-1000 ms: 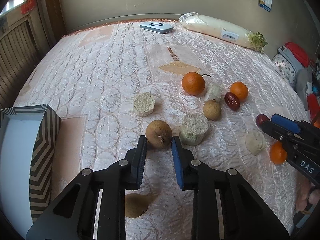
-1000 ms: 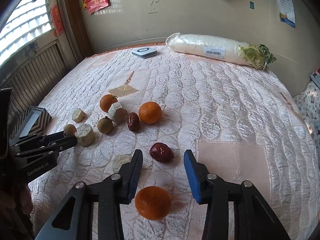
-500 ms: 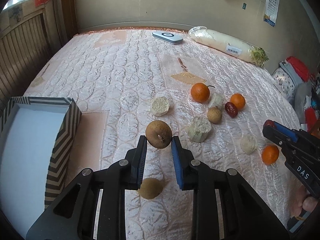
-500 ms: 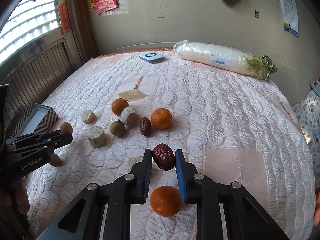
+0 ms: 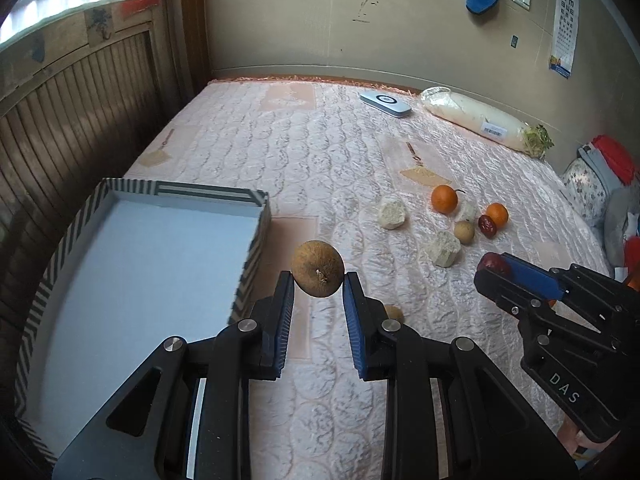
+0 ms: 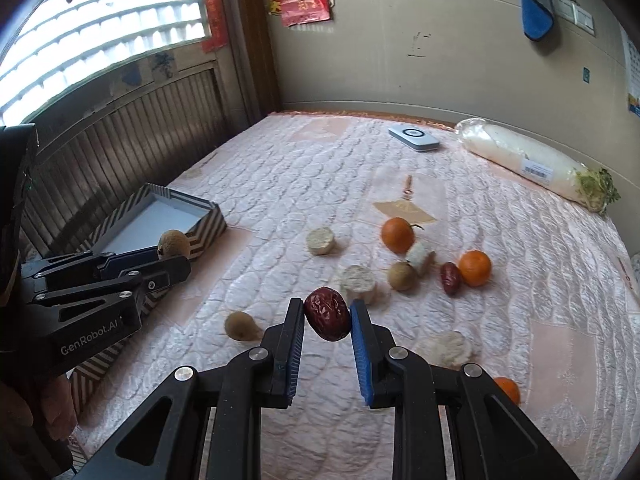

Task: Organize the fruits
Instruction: 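Carry both fruits to the white tray and open both tools to release them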

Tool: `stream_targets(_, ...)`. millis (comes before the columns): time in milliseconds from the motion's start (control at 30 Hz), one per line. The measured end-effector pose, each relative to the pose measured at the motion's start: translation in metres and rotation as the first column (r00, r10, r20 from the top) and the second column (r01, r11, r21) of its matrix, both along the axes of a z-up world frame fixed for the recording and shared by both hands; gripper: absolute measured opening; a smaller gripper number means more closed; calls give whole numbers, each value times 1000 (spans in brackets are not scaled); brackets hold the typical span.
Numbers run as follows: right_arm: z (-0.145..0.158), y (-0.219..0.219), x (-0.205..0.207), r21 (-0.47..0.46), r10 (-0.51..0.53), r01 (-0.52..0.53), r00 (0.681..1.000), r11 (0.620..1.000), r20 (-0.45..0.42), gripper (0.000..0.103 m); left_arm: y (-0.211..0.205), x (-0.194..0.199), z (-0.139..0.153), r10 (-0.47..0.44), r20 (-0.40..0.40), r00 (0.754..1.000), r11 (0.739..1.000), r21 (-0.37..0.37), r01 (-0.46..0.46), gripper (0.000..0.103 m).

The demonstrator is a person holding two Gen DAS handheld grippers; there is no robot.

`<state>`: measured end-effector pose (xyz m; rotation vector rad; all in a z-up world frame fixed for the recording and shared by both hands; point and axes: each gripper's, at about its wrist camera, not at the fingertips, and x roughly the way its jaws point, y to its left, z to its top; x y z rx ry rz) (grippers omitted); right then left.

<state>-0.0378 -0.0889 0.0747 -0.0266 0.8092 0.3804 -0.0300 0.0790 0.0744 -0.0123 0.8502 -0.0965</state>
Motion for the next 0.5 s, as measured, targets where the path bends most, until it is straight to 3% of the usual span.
stream_targets(500, 2, 109, 13, 10, 216, -216, 976, 976, 1, 22, 106, 3, 10, 209, 11, 978, 978, 25, -209, 24)
